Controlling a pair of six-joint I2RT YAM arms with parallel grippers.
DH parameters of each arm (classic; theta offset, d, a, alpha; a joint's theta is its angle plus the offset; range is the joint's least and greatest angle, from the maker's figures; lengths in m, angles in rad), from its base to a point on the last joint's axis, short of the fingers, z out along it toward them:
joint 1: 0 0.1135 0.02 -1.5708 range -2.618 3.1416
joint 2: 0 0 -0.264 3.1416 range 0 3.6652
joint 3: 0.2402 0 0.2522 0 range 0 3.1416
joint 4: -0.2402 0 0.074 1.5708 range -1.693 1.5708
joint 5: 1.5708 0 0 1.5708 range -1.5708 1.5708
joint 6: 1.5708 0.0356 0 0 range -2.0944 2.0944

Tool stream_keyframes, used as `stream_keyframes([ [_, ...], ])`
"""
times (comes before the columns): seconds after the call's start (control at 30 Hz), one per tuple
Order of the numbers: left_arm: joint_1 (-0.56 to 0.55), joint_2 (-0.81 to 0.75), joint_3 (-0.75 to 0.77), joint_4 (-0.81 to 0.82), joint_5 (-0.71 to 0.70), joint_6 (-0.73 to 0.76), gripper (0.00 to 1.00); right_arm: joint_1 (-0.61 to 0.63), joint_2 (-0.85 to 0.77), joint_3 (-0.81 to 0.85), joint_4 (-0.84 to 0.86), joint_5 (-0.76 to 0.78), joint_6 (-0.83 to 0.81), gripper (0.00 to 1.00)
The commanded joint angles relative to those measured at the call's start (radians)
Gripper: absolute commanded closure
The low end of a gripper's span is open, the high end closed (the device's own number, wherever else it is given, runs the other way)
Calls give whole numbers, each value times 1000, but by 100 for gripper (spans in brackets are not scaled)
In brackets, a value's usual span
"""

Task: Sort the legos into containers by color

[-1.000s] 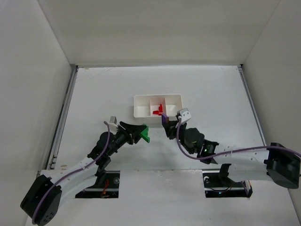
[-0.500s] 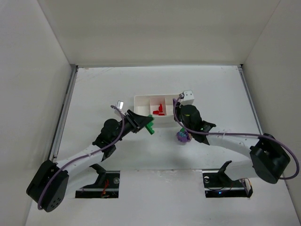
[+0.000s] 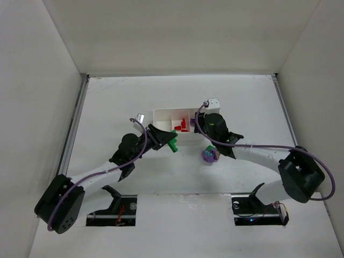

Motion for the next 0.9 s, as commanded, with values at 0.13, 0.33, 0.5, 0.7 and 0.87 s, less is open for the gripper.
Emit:
stream_keyframes([
  [0.13,6,-12,63,92,-34,-14,83,113,-275,-68,0,-55,113,39],
  [0.33,0,-22,77,103,-2,-34,83,254,-458,-203,72,-291,154,32],
  [0.5,8,-38,58,171,73,-71,82,268,-484,-270,167,-377,197,28],
  [0.7,11,-49,14,269,85,-146,81,208,-495,-319,289,-569,318,22],
  [0.87,15,-39,-14,335,107,-180,81,188,-492,-349,417,-704,407,14],
])
